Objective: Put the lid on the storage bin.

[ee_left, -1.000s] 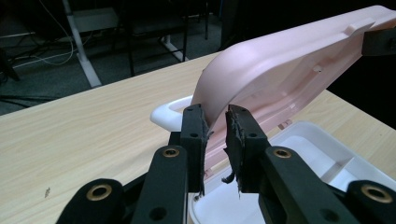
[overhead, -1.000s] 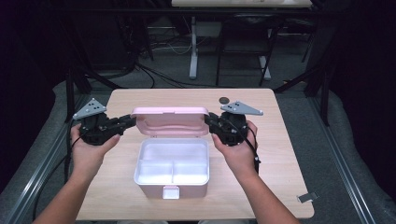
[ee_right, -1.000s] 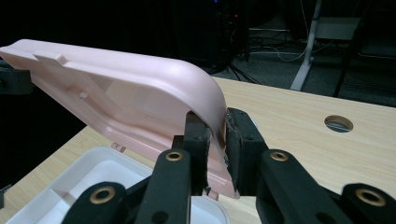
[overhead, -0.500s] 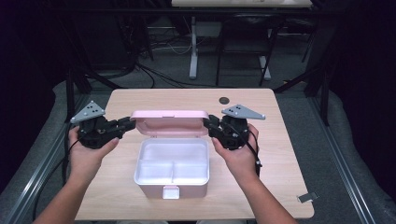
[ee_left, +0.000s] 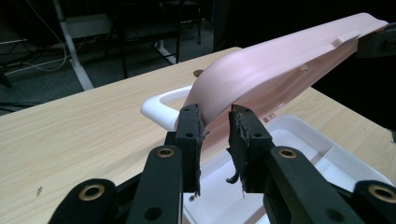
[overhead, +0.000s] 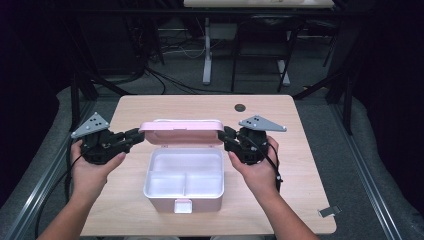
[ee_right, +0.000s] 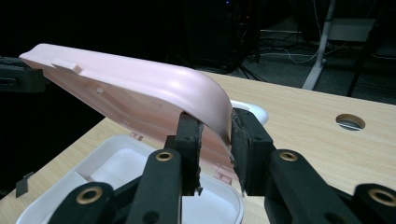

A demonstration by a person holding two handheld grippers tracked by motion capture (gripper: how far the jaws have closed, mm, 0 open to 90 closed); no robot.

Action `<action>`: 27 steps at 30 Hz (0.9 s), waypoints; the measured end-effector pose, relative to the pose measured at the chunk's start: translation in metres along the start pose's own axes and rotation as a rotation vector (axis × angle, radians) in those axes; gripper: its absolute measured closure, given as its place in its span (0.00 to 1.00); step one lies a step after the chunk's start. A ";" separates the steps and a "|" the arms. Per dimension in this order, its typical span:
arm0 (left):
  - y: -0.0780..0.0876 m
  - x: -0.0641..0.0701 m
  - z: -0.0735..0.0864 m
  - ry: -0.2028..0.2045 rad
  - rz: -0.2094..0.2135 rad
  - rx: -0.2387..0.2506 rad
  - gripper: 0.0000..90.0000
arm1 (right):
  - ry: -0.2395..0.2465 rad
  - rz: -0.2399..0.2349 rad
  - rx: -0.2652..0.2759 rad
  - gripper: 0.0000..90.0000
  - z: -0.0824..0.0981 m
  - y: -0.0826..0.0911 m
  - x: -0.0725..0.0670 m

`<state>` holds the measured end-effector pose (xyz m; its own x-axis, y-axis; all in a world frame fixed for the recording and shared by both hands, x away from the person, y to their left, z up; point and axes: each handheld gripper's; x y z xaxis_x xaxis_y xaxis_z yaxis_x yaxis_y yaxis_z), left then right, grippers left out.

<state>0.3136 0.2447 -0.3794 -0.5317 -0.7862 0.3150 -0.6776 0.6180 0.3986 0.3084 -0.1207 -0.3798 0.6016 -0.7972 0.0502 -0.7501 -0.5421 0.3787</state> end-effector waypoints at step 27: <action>0.010 0.001 0.024 0.007 0.040 0.030 0.82 | -0.016 -0.043 0.061 0.81 0.021 0.012 -0.006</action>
<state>0.2939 0.2500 -0.3952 -0.5552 -0.7605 0.3368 -0.6708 0.6488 0.3592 0.2902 -0.1283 -0.3949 0.6295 -0.7767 0.0204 -0.7393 -0.5908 0.3231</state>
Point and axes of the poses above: each handheld gripper's, and its own axes: y roughly backward along the jaws, z roughly out of its underside, x roughly to its right, and after that the axes turned 14 degrees about y, right-handed
